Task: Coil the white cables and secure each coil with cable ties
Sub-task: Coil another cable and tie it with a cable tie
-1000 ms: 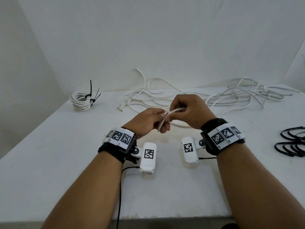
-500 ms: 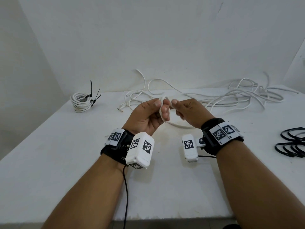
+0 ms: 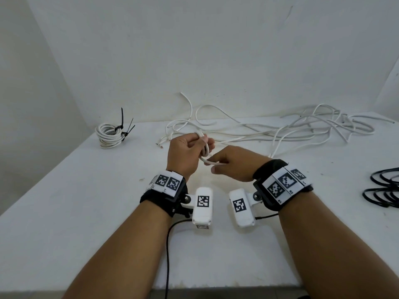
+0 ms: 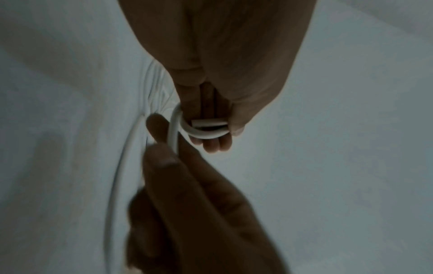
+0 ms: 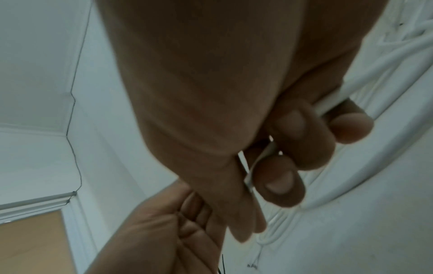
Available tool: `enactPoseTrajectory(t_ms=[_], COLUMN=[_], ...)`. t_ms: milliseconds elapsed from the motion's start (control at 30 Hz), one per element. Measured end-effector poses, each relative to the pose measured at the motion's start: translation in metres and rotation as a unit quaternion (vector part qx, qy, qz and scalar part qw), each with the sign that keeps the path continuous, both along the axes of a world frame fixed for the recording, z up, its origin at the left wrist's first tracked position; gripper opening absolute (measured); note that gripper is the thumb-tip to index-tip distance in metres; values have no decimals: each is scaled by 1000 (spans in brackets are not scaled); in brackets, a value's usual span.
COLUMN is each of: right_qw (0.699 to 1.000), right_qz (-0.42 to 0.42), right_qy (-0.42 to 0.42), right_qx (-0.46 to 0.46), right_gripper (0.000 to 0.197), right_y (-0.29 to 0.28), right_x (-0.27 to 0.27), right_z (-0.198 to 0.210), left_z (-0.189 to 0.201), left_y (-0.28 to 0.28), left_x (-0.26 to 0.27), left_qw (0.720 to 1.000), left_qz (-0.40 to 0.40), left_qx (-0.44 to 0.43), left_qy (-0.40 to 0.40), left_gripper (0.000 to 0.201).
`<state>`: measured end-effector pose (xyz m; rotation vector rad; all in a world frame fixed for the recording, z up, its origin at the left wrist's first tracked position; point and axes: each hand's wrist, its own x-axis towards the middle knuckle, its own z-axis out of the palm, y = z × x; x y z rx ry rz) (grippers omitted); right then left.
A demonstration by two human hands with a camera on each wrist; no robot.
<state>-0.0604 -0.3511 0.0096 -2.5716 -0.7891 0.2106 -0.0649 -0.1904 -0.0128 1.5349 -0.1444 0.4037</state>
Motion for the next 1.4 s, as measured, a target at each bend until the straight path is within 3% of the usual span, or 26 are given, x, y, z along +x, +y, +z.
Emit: enactPoseTrajectory(t_ms=[133, 233, 400, 767, 867, 1000, 1200, 1400], right_qw=[992, 975, 954, 924, 932, 957, 985, 995], right_qz=[-35, -52, -69, -39, -37, -74, -98, -57], right_qy=[-70, -105, -102, -54, -27, 10, 43, 55], right_qx=[94, 190, 273, 376, 359, 282, 133, 53], right_gripper=[10, 13, 8, 3, 19, 62, 63, 43], right_y=[-10, -17, -28, -30, -31, -29, -25, -9], right_x=[3, 6, 8, 15, 16, 15, 7, 6], right_z=[1, 3, 7, 2, -1, -4, 3, 2], left_z=[-2, 1, 6, 13, 13, 16, 23, 13], left_y=[5, 4, 2, -2, -3, -5, -6, -6], left_x=[-1, -6, -8, -18, -19, -21, -18, -9], left_qw=[969, 955, 963, 950, 949, 946, 924, 956], left_qz=[6, -70, -182, -297, -304, -300, -307, -213], left_qx=[245, 285, 169, 36, -30, -99, -220, -198], left_qy=[7, 53, 107, 92, 77, 73, 58, 34], left_gripper=[23, 31, 38, 34, 31, 31, 32, 31])
